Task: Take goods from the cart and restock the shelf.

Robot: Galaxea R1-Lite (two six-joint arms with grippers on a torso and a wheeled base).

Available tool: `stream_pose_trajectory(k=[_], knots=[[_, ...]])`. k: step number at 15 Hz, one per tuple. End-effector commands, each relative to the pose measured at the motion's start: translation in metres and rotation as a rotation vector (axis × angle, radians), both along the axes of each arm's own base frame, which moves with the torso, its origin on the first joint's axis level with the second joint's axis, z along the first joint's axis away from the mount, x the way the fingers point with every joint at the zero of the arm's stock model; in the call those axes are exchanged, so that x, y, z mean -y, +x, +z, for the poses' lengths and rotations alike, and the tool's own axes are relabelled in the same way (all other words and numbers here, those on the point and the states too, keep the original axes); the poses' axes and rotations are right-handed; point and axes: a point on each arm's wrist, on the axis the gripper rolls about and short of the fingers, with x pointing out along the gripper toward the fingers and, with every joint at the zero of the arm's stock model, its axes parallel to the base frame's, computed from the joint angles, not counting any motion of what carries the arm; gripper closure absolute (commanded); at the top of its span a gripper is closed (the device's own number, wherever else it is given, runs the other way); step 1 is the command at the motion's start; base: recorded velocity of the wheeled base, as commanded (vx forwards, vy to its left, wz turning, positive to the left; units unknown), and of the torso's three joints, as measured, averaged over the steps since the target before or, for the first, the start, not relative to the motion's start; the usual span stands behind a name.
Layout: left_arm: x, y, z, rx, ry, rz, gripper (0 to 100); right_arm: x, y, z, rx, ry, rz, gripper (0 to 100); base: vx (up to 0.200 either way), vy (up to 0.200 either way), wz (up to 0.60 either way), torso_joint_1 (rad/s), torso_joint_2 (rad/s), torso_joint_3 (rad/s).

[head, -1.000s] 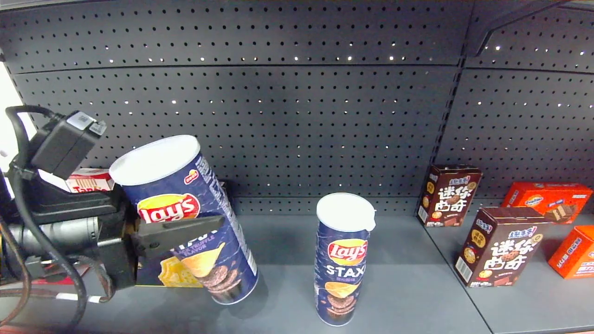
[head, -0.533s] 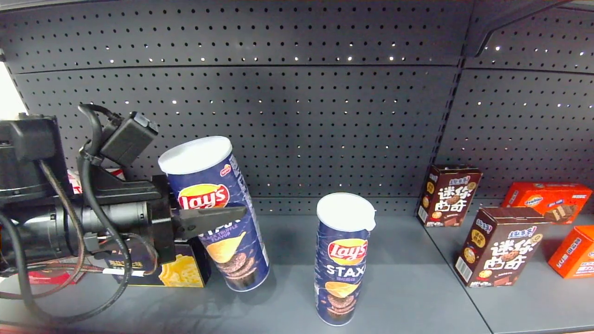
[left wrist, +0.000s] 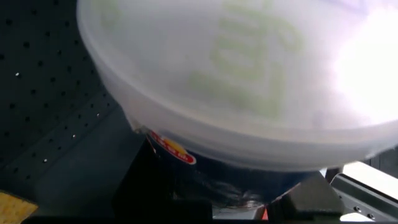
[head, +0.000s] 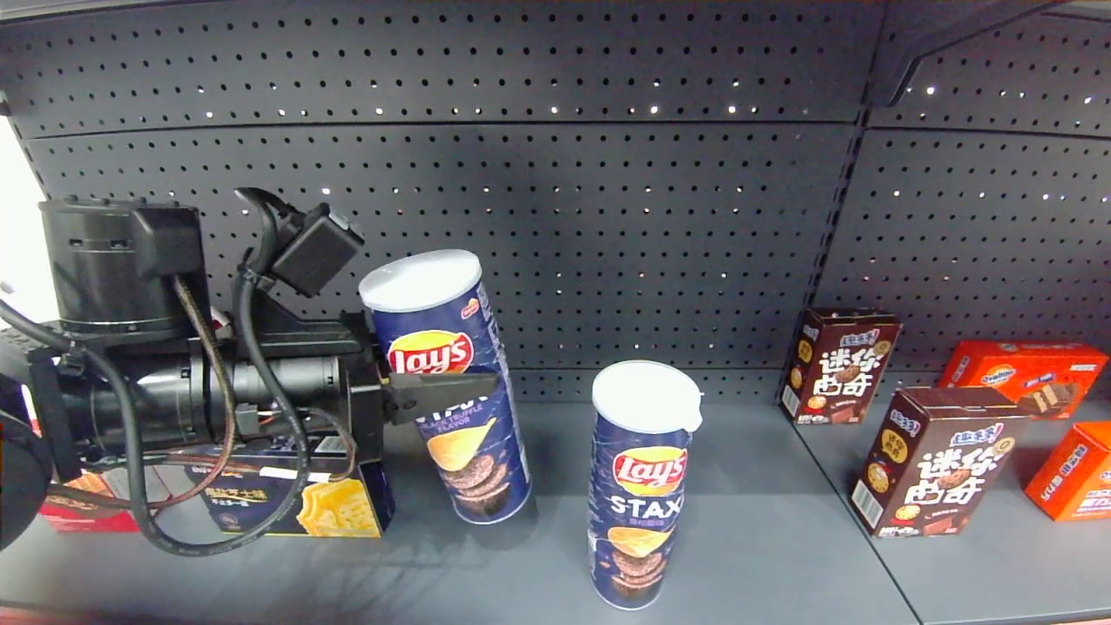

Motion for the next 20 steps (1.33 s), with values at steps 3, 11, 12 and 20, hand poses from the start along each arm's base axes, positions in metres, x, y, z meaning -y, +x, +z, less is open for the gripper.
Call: stream_pose_trajectory(k=[3, 11, 12, 20], knots=[[0.019, 0.024, -0.007, -0.024, 0.011, -0.029, 100, 0.000, 0.000, 0.000, -0.002, -0.001, 0.001, 0, 0.000, 0.000, 0.00, 0.000, 0.00, 0.000], [0.043, 0.080, -0.017, -0.018, 0.012, -0.038, 100, 0.000, 0.000, 0.000, -0.002, -0.001, 0.001, 0, 0.000, 0.000, 0.00, 0.000, 0.00, 0.000], [0.044, 0.085, -0.018, -0.018, 0.012, -0.036, 100, 0.000, 0.000, 0.000, -0.002, -0.001, 0.001, 0, 0.000, 0.000, 0.00, 0.000, 0.00, 0.000], [0.060, 0.125, -0.032, -0.011, 0.012, -0.035, 100, 0.000, 0.000, 0.000, -0.002, 0.001, 0.001, 0, 0.000, 0.000, 0.00, 0.000, 0.00, 0.000]])
